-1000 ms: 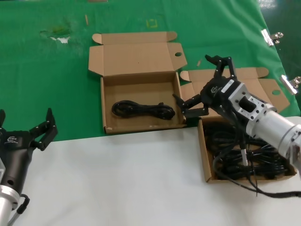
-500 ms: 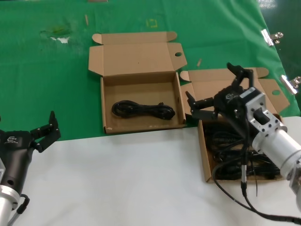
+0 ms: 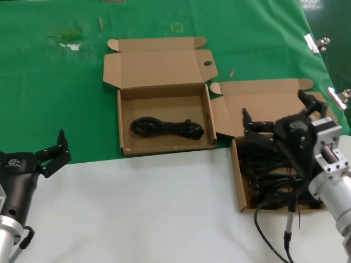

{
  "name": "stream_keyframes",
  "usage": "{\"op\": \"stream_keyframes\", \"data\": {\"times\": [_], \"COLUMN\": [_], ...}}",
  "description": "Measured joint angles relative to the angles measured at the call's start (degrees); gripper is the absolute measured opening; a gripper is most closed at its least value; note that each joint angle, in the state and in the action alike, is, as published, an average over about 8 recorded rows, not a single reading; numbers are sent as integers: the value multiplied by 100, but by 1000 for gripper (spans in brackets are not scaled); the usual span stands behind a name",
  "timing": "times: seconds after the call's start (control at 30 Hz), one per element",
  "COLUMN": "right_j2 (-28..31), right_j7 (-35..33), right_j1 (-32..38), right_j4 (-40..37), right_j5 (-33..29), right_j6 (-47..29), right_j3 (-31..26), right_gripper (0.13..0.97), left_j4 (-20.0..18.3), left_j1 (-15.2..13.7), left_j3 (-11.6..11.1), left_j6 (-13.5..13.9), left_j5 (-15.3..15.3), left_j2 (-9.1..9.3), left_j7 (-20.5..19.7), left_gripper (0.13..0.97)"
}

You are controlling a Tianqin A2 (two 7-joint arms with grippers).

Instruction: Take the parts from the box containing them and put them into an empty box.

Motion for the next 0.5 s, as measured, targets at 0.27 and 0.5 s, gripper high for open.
{"op": "stream_keyframes", "data": {"times": [0.27, 0.5], "right_j2": [-112, -131], "right_j7": [196, 230], "right_j1": [-447, -524], "right_j4": [307, 362], "right_j5": [170, 199], "right_j6": [460, 541], "right_j3": [197, 231], "right_gripper": [966, 966], "left_j4": [0, 0], "left_j1": [0, 0], "left_j3": [0, 0], "left_j6": [0, 0], "left_j5": [0, 0], "left_j2": [0, 0], "left_j7": [-1, -1], "left_gripper": [966, 966]}}
